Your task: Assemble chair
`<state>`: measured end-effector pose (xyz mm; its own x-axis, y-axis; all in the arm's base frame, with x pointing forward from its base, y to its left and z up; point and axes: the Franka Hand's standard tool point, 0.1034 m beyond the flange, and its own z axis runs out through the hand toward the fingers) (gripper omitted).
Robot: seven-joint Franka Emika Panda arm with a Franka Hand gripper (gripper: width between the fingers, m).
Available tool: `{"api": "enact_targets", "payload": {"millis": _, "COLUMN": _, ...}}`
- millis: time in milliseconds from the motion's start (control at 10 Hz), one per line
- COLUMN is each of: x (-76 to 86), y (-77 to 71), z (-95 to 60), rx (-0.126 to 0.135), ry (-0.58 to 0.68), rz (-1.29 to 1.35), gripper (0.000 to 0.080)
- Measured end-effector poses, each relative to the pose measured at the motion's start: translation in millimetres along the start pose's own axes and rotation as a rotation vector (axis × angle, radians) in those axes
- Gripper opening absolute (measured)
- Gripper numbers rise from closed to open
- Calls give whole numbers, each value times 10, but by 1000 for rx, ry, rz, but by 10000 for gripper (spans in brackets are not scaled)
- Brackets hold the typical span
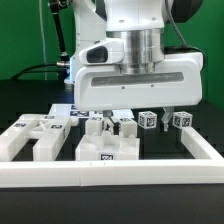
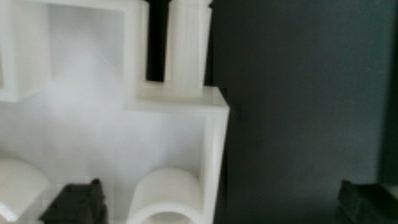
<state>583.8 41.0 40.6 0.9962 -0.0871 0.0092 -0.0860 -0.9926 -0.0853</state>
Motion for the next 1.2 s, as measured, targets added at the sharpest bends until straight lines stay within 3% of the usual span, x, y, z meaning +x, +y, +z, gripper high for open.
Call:
{"api": "enact_targets", "payload": {"millis": 400, "x": -37, "y": 33, "z": 262, "rx": -2, "ry": -7, "rz": -8, "gripper": 649}}
{"api": "enact_targets", "payload": {"millis": 700, "x": -61, "y": 29, "z": 312, "rx": -3, "ry": -12, "rz": -9, "gripper": 623}}
{"api": "enact_targets", "payload": {"millis": 1000, "x": -61, "y": 28, "z": 313, "rx": -3, "ry": -12, "rz": -9, "gripper": 123}}
{"api": "enact_targets", "payload": {"millis": 1100, "x": -61, "y": 27, "z": 313, "rx": -3, "ry": -12, "rz": -9, "gripper": 123}}
{"api": "enact_targets", "payload": {"millis": 1200, "x": -56, "y": 27, "z": 306, "rx": -2, "ry": -10, "rz": -9, "gripper": 36}}
